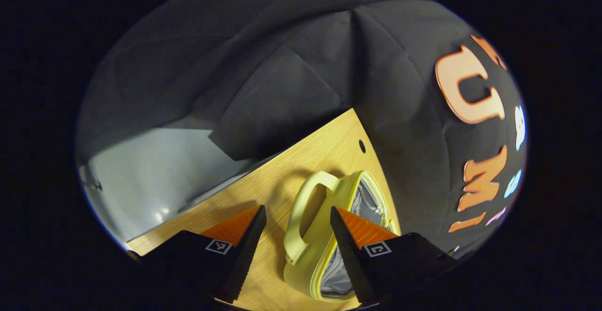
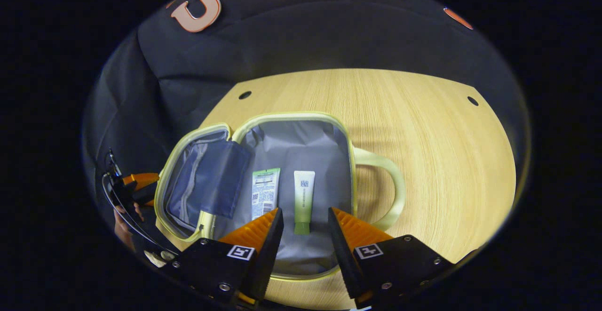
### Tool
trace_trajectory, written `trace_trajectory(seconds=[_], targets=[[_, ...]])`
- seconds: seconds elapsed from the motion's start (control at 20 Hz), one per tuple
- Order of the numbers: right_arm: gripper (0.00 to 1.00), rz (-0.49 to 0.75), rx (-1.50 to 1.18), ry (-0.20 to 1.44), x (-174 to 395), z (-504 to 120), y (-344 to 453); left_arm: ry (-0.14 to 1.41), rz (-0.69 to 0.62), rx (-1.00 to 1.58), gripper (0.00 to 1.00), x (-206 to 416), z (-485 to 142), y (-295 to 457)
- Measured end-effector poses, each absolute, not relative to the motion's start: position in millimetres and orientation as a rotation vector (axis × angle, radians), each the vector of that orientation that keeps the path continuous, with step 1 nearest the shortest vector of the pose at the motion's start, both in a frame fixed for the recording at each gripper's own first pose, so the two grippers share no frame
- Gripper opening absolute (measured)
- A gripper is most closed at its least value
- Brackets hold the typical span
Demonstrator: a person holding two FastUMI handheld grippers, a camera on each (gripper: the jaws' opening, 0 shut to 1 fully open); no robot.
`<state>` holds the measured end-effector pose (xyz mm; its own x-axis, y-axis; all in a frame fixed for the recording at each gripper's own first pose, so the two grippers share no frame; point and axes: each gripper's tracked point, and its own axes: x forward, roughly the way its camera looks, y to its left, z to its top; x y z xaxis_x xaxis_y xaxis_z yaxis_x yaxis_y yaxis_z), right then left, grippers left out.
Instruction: First open the suitcase, pack the skin care products into it, and then close the suitcase.
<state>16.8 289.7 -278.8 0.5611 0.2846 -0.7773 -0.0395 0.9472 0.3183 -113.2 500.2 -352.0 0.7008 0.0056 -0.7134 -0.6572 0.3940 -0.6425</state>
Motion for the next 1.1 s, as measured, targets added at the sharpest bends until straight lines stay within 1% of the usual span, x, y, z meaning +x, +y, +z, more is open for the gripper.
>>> trace_trajectory(seconds=[0.05, 0.1, 0.15, 0.2, 0.25, 0.3, 0.35, 0.4, 0.45, 0.6, 0.75, 0.9, 1.1], targets=[[0.68, 0.192, 0.291, 0.927, 17.5, -267.1, 285.2, 0.697, 0.449, -1.13, 0.86, -113.0, -355.7, 500.0], [0.72, 0.184, 0.298, 0.895, 18.6, -256.8, 281.0, 0.689, 0.438, -1.145, 0.86, -113.1, -357.7, 498.8], [0.78, 0.179, 0.304, 0.86, 20.0, -245.4, 275.6, 0.686, 0.439, -1.155, 0.77, -104.9, -365.9, 501.9], [0.82, 0.174, 0.309, 0.825, 21.9, -234.8, 271.1, 0.684, 0.437, -1.16, 0.65, -105.5, -368.5, 500.5], [0.88, 0.167, 0.308, 0.79, 23.2, -224.2, 264.6, 0.675, 0.413, -1.164, 0.34, -101.1, -363.5, 496.0], [0.9, 0.16, 0.303, 0.756, 24.1, -214.2, 258.4, 0.675, 0.41, -1.138, 0.36, -97.4, -364.6, 496.9], [0.93, 0.149, 0.291, 0.724, 25.5, -204.9, 250.4, 0.673, 0.387, -1.09, 0.19, -100.8, -352.3, 495.4], [0.94, 0.136, 0.277, 0.691, 27.8, -194.4, 241.0, 0.667, 0.403, -1.039, 0.17, -85.3, -358.2, 501.0], [0.94, 0.12, 0.263, 0.664, 28.6, -187.6, 232.0, 0.679, 0.367, -0.997, 0.09, -82.1, -351.4, 490.9], [0.94, 0.084, 0.235, 0.599, 29.8, -167.4, 210.5, 0.647, 0.332, -0.859, 0.08, -76.6, -312.9, 484.9], [0.94, 0.052, 0.255, 0.536, 32.6, -140.7, 191.8, 0.595, 0.315, -0.833, 0.08, -78.9, -269.5, 480.6], [0.94, 0.034, 0.292, 0.445, 39.7, -111.3, 174.6, 0.539, 0.276, -0.8, 0.08, -66.7, -220.3, 459.2], [0.94, 0.01, 0.23, 0.359, 40.8, -81.8, 145.0, 0.475, 0.19, -0.75, 0.08, -42.8, -153.3, 414.1]])
